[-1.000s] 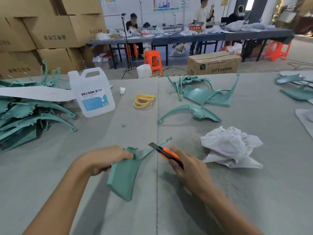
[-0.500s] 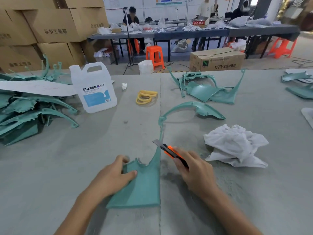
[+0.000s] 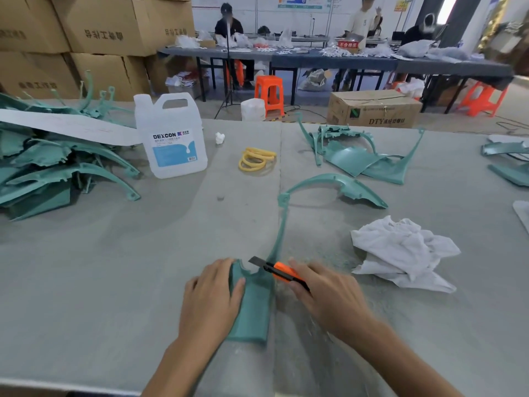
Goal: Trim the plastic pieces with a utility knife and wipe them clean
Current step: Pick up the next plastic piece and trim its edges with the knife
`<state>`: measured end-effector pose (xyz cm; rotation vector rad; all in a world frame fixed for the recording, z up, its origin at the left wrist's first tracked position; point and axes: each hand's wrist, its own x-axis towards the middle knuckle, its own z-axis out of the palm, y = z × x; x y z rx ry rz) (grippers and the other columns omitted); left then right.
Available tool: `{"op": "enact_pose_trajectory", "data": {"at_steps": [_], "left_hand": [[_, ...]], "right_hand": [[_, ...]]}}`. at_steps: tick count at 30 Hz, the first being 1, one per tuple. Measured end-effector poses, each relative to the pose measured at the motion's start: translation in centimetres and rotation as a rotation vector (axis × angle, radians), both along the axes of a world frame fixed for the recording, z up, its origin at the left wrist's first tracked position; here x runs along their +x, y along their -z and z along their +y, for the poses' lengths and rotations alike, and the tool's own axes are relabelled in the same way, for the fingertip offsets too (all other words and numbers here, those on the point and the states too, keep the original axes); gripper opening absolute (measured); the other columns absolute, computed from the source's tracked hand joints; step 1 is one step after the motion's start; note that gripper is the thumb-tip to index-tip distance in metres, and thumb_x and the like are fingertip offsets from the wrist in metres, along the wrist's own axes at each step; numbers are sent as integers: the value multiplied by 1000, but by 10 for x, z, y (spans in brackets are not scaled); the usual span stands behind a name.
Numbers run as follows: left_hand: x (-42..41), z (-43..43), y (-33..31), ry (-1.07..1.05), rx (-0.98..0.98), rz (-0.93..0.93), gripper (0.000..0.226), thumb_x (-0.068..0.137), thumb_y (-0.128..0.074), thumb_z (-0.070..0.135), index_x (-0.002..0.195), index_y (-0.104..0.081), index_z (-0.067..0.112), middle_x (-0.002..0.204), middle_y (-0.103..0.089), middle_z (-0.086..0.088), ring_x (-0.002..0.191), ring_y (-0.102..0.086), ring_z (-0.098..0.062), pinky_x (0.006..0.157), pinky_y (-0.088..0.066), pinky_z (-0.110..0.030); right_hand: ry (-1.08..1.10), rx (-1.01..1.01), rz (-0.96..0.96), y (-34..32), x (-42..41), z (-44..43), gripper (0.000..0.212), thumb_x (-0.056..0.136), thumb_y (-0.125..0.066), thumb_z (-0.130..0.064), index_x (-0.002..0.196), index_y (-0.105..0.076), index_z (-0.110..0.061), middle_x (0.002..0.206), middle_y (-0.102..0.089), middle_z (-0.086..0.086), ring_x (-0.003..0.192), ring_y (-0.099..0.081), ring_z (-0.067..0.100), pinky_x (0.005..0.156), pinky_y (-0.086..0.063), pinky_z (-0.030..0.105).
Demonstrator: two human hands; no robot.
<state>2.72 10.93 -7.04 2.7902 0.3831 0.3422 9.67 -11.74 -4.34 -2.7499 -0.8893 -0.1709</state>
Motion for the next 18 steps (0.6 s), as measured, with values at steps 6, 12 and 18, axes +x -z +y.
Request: {"op": "enact_pose_trajectory", "data": {"at_steps": [6,12,18], "left_hand": [[15,-15,-8,-89,-69,65,55,92,-44,68,125,-45,24,131,-51,5,128,-45,-19,106,-32,-35],[13,-20,2,-110,-13,117,92,80,-21,88,144,-32,23,159,-26,1,149,-18,-16,121,-15,-41],[13,-19,3,-100,-49,103,97,77,-17,91,145,-32,24,161,-24,0,150,-16,-17,123,-10,-43]], "right_hand": [[36,-133,52,-12,-4,9,35,104,-29,-55,132,-43,-39,105,-62,-7,92,-65,23,67,-44,38],[76,-225,-81,-35,7,17,24,107,-34,-48,125,-45,-37,81,-58,-6,65,-54,23,55,-31,35],[115,-409,-382,-88,68,24,28,103,-45,-24,129,-49,-33,70,-41,-6,58,-42,20,49,-19,30]]}}
